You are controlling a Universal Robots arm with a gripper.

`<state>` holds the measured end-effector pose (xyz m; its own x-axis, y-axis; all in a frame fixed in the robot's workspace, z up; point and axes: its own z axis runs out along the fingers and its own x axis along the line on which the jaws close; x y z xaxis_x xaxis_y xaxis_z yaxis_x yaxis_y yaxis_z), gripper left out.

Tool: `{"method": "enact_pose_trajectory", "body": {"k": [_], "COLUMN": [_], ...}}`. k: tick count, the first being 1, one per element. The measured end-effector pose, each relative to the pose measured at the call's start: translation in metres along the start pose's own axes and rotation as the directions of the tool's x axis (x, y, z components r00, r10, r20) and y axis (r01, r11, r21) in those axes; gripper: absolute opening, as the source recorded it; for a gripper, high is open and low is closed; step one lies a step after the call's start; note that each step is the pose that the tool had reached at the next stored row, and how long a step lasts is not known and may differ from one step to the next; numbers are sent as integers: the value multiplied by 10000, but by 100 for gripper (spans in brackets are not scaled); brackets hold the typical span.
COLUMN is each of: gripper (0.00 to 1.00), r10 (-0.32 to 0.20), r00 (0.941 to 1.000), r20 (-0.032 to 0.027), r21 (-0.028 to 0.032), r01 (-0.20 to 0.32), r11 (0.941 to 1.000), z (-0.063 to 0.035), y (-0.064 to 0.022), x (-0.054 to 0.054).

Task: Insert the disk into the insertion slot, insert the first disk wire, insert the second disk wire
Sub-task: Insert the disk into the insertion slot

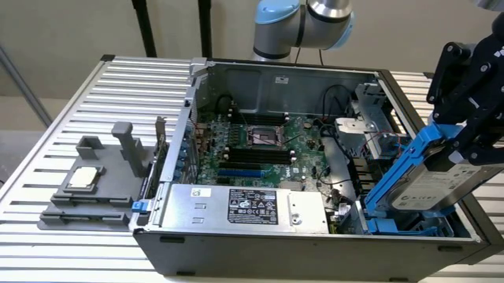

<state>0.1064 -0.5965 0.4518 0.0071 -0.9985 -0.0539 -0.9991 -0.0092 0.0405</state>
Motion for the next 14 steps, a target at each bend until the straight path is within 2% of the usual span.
{"method": "enact_pose_trajectory", "body": {"k": [3, 14], "gripper": [32, 32], "r10": [-2, -4], "r00": [10000, 9999], "r20": [40, 111], "r21": [1, 1], "r01": [2, 4], "r11": [10000, 10000], "z": [9, 51], "y": [-4, -13], "x": [0, 4]}}
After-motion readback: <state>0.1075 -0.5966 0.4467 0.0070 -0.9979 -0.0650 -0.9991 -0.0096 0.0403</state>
